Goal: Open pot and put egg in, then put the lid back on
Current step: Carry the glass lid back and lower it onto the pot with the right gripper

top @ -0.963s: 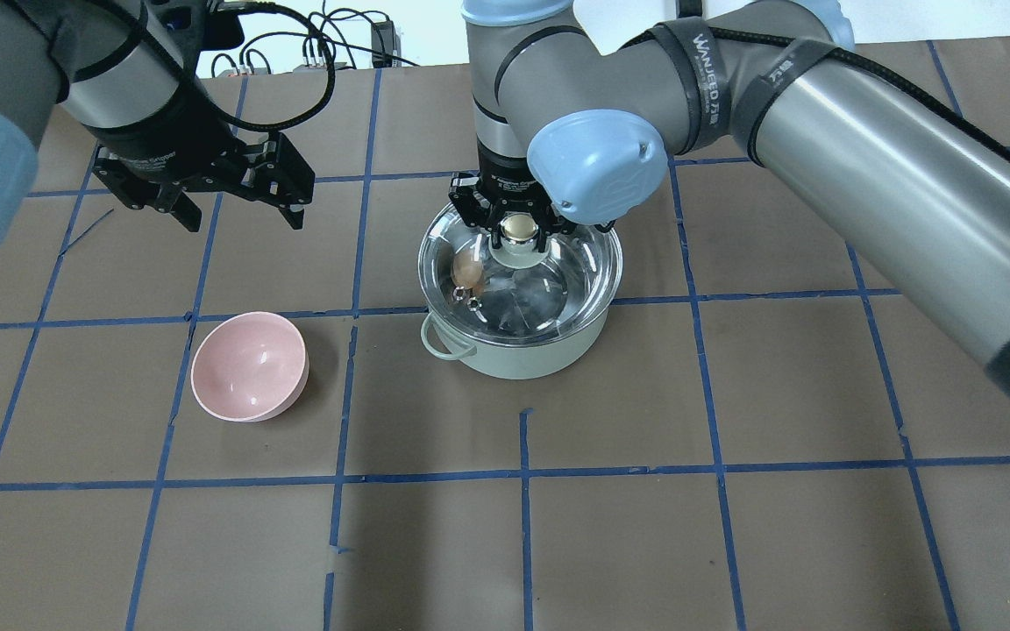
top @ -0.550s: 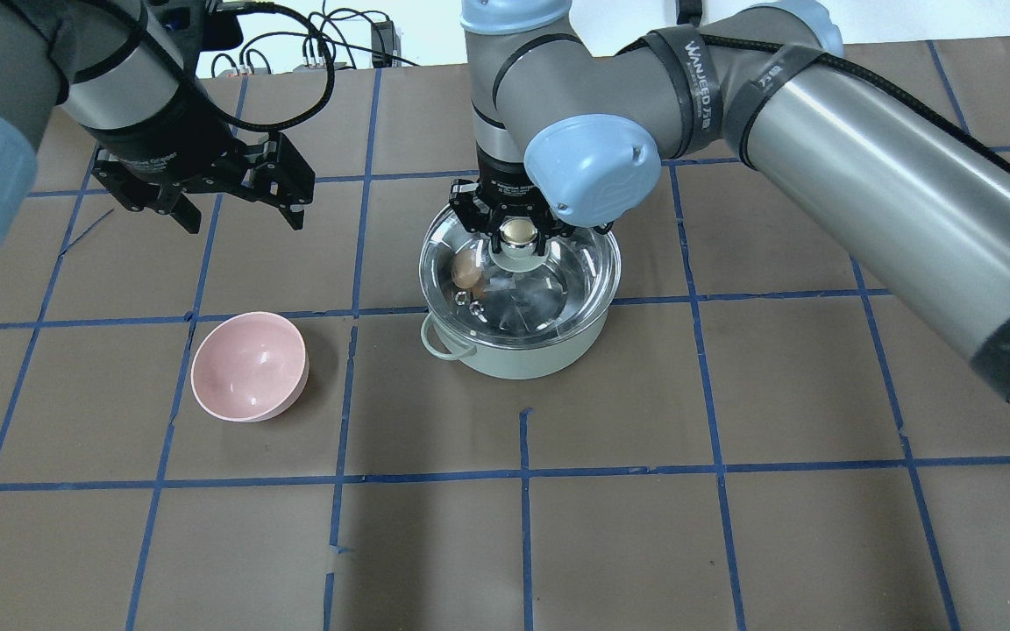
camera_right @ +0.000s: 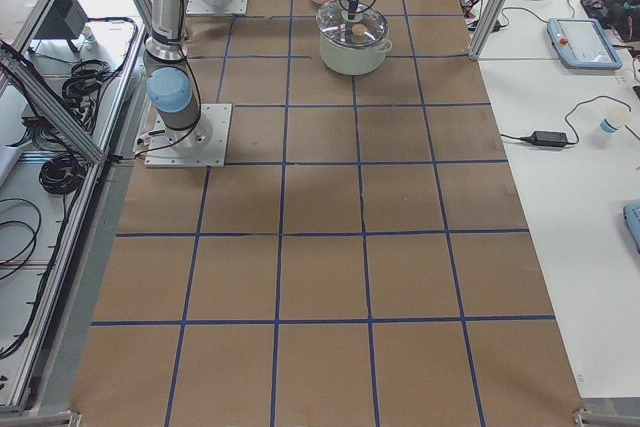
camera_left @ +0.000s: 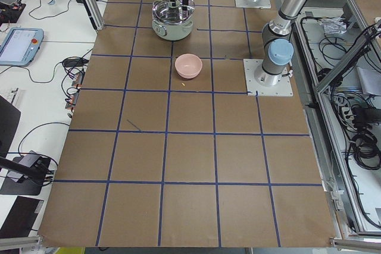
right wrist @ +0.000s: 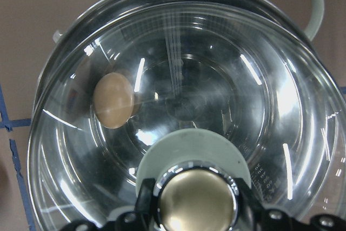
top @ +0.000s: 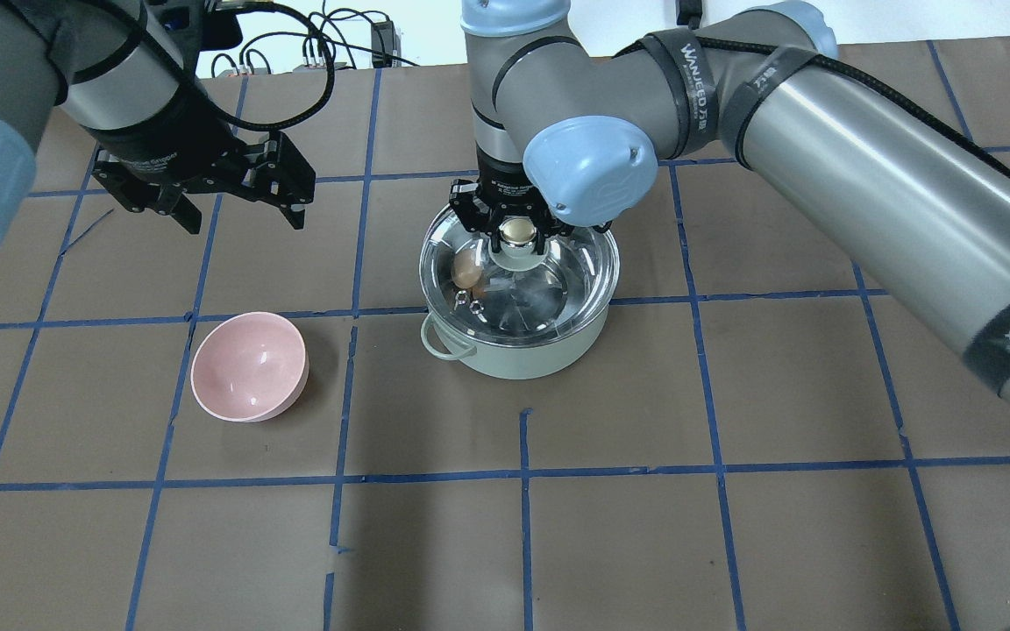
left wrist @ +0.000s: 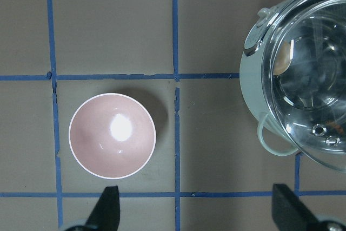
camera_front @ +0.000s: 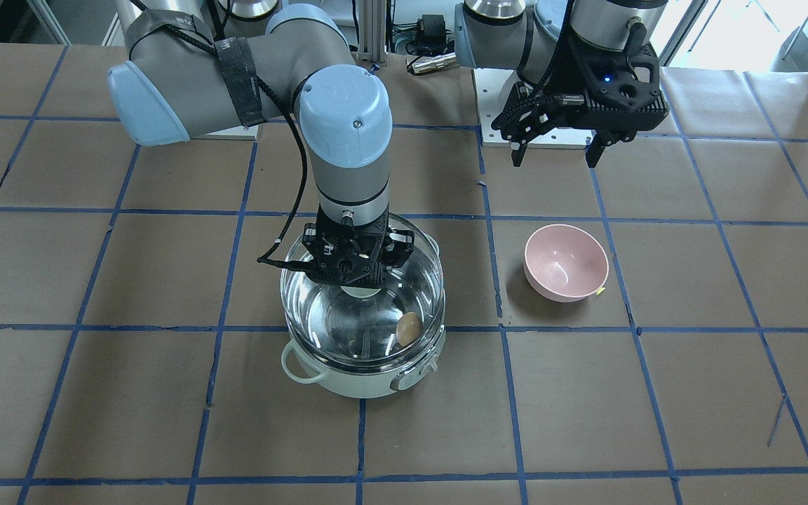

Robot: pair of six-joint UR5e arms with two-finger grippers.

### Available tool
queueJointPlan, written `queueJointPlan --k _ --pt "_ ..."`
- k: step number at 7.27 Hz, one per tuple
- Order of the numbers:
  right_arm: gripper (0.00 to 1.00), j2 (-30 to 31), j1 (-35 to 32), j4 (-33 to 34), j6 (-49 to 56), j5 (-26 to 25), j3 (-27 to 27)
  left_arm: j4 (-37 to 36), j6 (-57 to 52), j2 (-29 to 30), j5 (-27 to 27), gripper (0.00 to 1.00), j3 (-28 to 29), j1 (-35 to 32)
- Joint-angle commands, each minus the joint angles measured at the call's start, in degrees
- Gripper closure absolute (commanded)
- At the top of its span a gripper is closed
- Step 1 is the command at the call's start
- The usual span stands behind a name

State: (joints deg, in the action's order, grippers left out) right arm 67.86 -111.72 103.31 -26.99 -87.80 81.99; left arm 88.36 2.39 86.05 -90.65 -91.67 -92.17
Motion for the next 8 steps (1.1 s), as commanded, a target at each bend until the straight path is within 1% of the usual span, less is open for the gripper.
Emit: queueJointPlan --k 1,5,6,7,8 --pt "0.63 -0.01 0.01 0.31 0.01 0.0 -0.08 -0.03 -0.02 0.0 -0.05 0.0 0.0 -0.03" --pt "0.57 -0.45 0.01 1.36 0.18 0.0 0.01 -0.03 -0.19 0.09 -0.05 0.0 0.0 0.06" --pt "0.54 -0.45 0.01 1.54 0.18 -0.09 0.01 -0.03 -0.11 0.09 0.04 0.0 0.0 0.06" --pt "0.46 -0.45 0.01 1.55 0.1 -0.09 0.01 -0.03 0.07 0.09 0.04 0.0 0.0 -0.03" --pt "0.33 -0.45 0.01 1.81 0.18 -0.09 0.01 -0.03 -0.02 0.09 0.04 0.0 0.0 -0.03"
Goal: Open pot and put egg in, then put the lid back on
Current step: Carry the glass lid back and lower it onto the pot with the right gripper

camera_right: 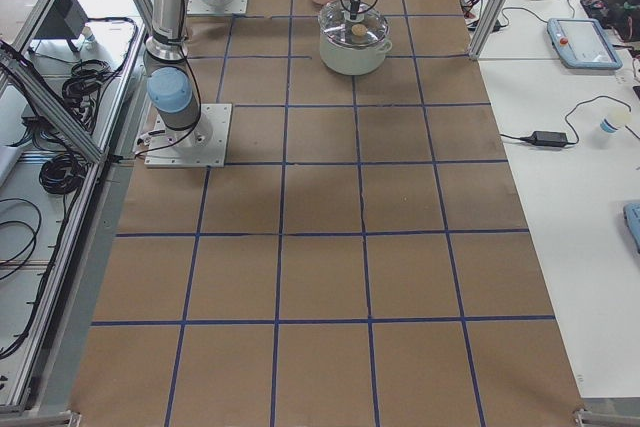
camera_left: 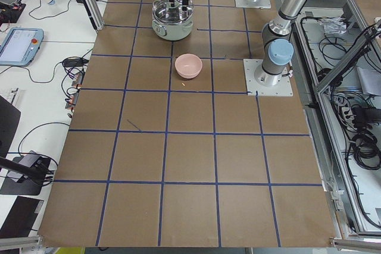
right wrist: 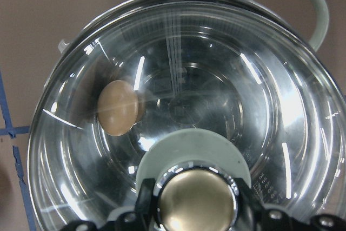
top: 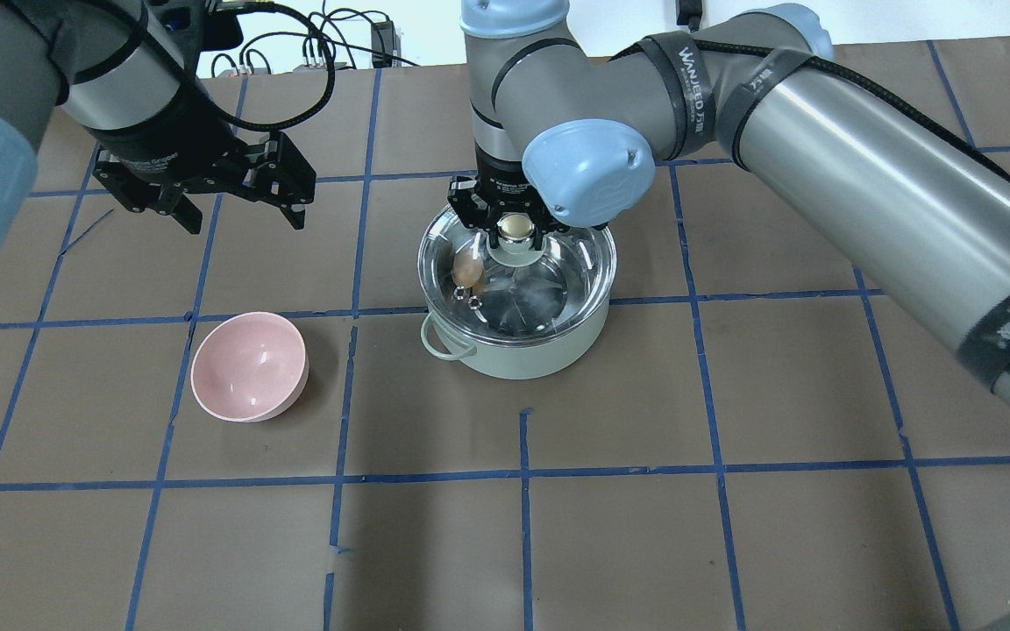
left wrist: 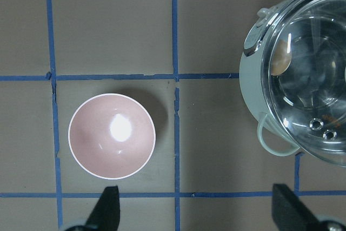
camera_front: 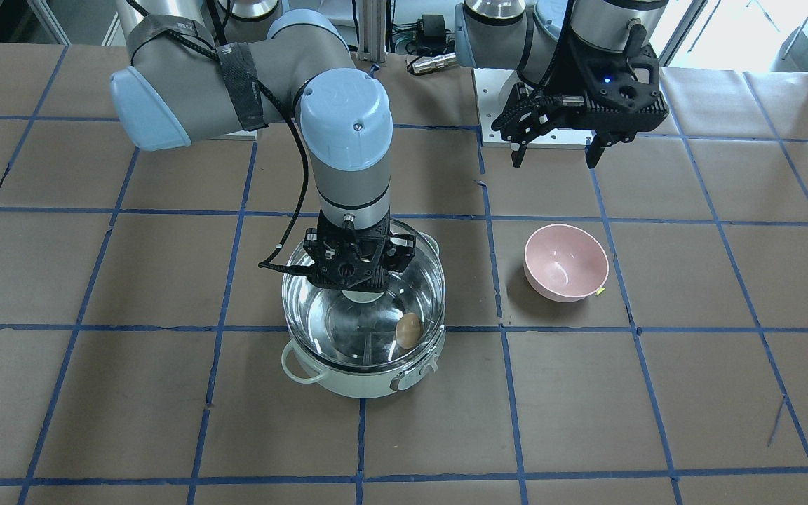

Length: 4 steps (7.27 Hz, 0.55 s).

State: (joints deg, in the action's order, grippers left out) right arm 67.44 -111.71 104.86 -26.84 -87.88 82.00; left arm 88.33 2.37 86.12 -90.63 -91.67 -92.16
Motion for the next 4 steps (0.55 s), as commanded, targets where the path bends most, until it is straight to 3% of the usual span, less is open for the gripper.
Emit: queueJointPlan --k 1,4 --pt "0.28 -0.11 0.0 1.48 0.03 -0.01 0.08 -0.09 0.0 0.1 0.01 0.0 0.0 0.05" --pt "0.2 0.06 0.09 1.67 0.3 -0.19 -0.09 -0.09 0.09 0.1 0.1 0.0 -0.08 0.05"
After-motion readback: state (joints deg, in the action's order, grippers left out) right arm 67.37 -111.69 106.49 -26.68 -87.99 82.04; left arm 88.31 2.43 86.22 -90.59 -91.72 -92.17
